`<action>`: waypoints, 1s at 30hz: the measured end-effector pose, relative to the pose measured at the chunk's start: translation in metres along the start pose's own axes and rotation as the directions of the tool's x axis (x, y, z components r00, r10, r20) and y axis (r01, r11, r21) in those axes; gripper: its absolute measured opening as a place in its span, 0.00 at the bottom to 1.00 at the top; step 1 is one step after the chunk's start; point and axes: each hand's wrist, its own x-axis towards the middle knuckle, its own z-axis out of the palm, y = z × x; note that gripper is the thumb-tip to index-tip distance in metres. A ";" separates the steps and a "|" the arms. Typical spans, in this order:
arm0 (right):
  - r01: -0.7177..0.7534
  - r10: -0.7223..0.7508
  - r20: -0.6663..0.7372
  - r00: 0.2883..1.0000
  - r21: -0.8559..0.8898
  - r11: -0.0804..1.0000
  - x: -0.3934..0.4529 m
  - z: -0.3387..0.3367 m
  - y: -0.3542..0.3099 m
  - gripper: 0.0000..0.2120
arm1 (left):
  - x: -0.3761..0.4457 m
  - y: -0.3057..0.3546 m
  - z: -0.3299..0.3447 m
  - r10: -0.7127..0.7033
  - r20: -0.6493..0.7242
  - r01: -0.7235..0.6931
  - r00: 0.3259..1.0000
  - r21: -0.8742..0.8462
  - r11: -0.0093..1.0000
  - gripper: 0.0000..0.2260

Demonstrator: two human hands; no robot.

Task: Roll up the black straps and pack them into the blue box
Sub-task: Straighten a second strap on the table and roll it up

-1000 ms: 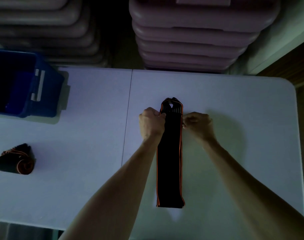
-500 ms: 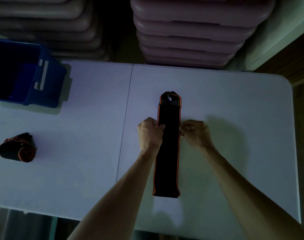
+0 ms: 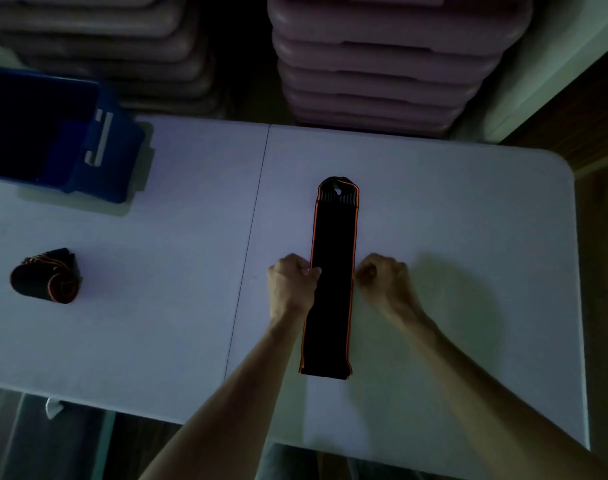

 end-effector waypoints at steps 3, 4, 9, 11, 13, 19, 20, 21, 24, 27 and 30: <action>0.006 -0.008 0.063 0.998 0.020 1.000 -0.032 0.006 0.010 0.06 | -0.017 -0.011 -0.003 -0.047 -0.013 0.047 0.999 -0.028 0.999 0.04; -0.005 0.005 0.089 0.996 0.005 1.000 -0.042 0.008 0.014 0.06 | -0.023 -0.014 -0.004 -0.059 -0.017 0.058 0.998 -0.036 0.998 0.05; -0.077 0.068 0.194 0.979 0.037 0.996 -0.077 0.023 0.029 0.06 | -0.055 -0.036 -0.007 0.014 -0.022 -0.013 1.000 0.008 1.000 0.07; -0.120 0.100 0.207 0.973 0.083 0.989 -0.083 0.028 0.030 0.06 | -0.061 -0.041 -0.006 0.042 -0.032 -0.042 0.999 0.017 0.999 0.08; -0.150 0.112 0.217 0.970 0.170 0.974 -0.087 0.032 0.031 0.06 | -0.065 -0.042 -0.005 0.064 -0.049 -0.063 0.997 0.012 0.998 0.10; -0.123 0.060 0.194 0.979 0.326 0.937 -0.106 0.024 0.031 0.13 | -0.071 -0.053 -0.014 0.082 0.031 -0.081 0.996 -0.010 0.997 0.04; -0.057 -0.001 0.194 0.981 0.297 0.953 -0.113 0.021 0.030 0.14 | -0.072 -0.056 -0.016 0.090 0.047 -0.090 0.995 -0.006 0.996 0.03; 0.028 -0.077 0.190 0.979 0.252 0.967 -0.122 0.020 0.029 0.16 | -0.073 -0.060 -0.017 0.097 0.064 -0.097 0.993 -0.008 0.995 0.03; 0.247 -0.261 0.168 0.951 0.098 0.964 -0.151 0.020 0.021 0.19 | -0.073 -0.071 -0.019 0.168 0.098 -0.167 0.981 -0.018 0.986 0.06; 0.356 -0.339 0.168 0.926 -0.083 0.931 -0.162 0.029 0.015 0.23 | -0.068 -0.085 -0.023 0.370 0.121 -0.374 0.921 0.015 0.927 0.10; 0.377 -0.349 0.148 0.925 -0.262 0.888 -0.160 0.042 0.009 0.22 | -0.061 -0.097 -0.029 0.551 0.225 -0.575 0.803 0.055 0.816 0.13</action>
